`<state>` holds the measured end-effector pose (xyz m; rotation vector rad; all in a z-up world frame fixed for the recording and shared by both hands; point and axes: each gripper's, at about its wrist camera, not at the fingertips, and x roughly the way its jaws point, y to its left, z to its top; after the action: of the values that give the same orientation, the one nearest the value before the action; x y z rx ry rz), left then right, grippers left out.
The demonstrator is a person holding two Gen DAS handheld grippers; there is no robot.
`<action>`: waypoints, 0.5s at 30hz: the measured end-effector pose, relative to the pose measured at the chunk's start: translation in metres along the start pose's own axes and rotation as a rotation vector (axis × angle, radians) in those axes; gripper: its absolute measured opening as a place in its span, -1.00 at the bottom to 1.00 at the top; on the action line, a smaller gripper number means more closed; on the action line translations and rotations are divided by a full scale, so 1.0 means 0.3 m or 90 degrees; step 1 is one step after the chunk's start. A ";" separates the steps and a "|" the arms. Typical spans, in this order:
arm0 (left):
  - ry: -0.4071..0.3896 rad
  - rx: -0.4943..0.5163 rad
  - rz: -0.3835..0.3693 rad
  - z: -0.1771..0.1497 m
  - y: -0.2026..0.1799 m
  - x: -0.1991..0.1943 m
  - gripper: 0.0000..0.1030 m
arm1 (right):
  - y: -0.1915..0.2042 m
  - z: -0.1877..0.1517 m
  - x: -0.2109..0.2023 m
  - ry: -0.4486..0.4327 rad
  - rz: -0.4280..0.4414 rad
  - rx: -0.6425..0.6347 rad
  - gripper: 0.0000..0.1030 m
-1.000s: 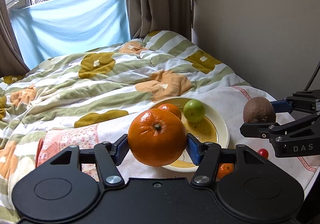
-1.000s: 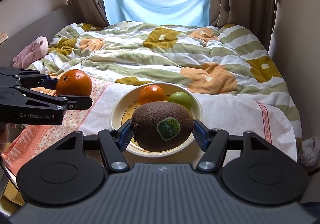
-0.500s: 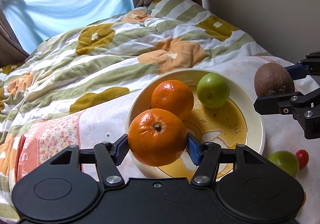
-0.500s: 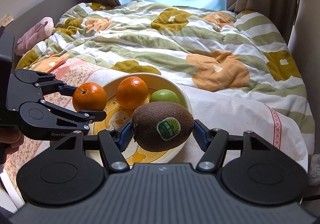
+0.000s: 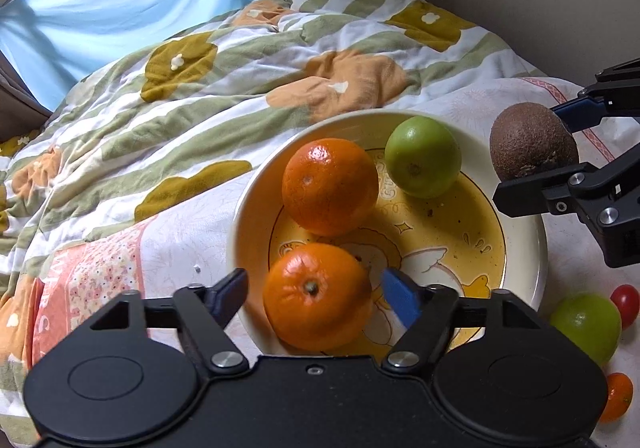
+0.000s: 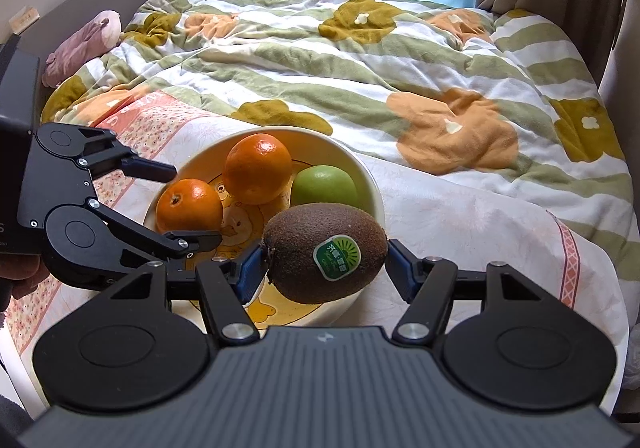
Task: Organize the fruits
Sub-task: 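Carry the orange into the bowl and open the left gripper while the right carries the kiwi, then lower the kiwi into the bowl beside the apple and open the right gripper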
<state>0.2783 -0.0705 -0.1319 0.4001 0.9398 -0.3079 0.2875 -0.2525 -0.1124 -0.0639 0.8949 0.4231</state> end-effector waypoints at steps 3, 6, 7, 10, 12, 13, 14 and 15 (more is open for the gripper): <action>-0.010 -0.003 0.003 -0.005 0.013 -0.035 0.85 | 0.000 0.000 -0.004 0.000 -0.002 0.000 0.53; -0.012 -0.020 0.003 -0.022 0.037 -0.071 0.85 | 0.000 0.000 -0.004 -0.001 -0.001 0.000 0.53; -0.014 -0.027 0.002 -0.029 0.045 -0.082 0.85 | 0.000 0.000 -0.004 -0.001 -0.001 0.000 0.53; -0.022 -0.049 0.002 -0.046 0.066 -0.122 0.85 | -0.002 0.001 -0.006 0.000 0.001 0.005 0.53; -0.026 -0.065 0.001 -0.059 0.078 -0.147 0.85 | -0.004 0.006 -0.011 0.000 0.002 0.009 0.53; -0.026 -0.071 0.001 -0.063 0.083 -0.155 0.85 | -0.003 0.008 -0.011 0.001 0.003 0.011 0.53; -0.027 -0.076 0.002 -0.068 0.088 -0.162 0.85 | -0.001 0.011 -0.011 0.003 0.004 0.014 0.53; -0.027 -0.080 0.002 -0.073 0.093 -0.169 0.85 | 0.003 0.013 -0.010 0.005 0.005 0.016 0.53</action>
<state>0.2462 -0.0315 -0.0960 0.2786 0.9116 -0.2522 0.2884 -0.2518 -0.1078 -0.0387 0.9082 0.4195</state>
